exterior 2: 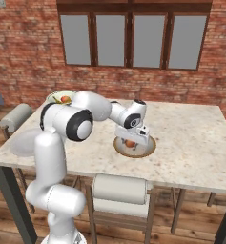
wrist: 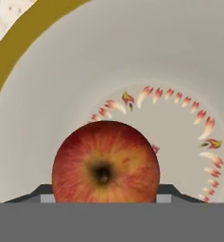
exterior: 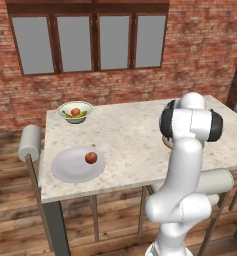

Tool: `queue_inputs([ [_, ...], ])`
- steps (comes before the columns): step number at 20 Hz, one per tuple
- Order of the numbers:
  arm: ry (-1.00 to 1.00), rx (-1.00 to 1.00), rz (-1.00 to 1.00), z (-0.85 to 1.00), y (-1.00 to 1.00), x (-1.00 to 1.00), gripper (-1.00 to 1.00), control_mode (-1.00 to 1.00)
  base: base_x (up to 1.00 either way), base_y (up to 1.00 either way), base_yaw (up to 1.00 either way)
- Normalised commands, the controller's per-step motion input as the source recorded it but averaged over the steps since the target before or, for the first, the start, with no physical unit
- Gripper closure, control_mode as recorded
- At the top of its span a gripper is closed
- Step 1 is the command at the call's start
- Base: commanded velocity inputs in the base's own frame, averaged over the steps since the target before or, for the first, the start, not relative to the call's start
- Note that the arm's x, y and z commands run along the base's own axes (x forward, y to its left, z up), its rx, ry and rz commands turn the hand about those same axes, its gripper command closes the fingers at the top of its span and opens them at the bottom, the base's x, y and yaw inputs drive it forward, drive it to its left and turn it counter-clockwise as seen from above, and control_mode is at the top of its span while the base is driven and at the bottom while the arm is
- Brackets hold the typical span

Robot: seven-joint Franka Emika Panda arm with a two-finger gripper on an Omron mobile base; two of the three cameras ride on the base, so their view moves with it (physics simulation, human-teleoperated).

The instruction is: Take the fruits from the plate on the dining counter and place two fruits in each bowl.

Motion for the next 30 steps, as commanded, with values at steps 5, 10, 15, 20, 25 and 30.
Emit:
queue_inputs([
  [5,0.0,0.0,0.0,-0.13,0.0,0.3,-1.0,-1.0,0.0,0.0,0.0],
  [10,0.0,0.0,0.0,-0.1,0.0,0.21,-1.0,-1.0,0.0,0.0,0.0],
  [15,0.0,0.0,0.0,0.05,0.0,0.06,-1.0,-1.0,0.0,0.0,0.0],
  [20,-0.03,0.0,-0.01,0.45,0.26,-0.45,-1.0,-1.0,0.0,0.0,0.0],
  [25,0.0,-0.02,0.0,0.5,0.7,-0.95,-1.0,-1.0,0.0,0.0,0.0],
  [30,0.0,-0.09,0.0,0.4,1.0,-0.99,-1.0,-1.0,0.0,0.0,0.0],
])
